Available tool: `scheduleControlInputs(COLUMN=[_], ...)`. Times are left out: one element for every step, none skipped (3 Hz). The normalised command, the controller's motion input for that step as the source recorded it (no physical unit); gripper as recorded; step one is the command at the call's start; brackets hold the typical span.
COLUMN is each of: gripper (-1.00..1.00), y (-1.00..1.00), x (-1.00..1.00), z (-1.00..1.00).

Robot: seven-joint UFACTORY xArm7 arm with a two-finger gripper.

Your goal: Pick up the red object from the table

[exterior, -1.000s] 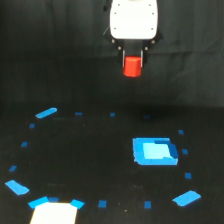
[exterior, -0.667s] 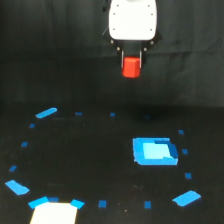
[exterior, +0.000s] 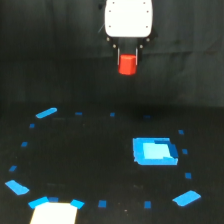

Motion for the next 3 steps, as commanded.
scheduleControlInputs(gripper=[-0.94,-1.0,-1.0], y=[0.24,-0.22,0.25], x=[-0.4,-0.24,-0.02], z=[-0.06,-0.22,0.53])
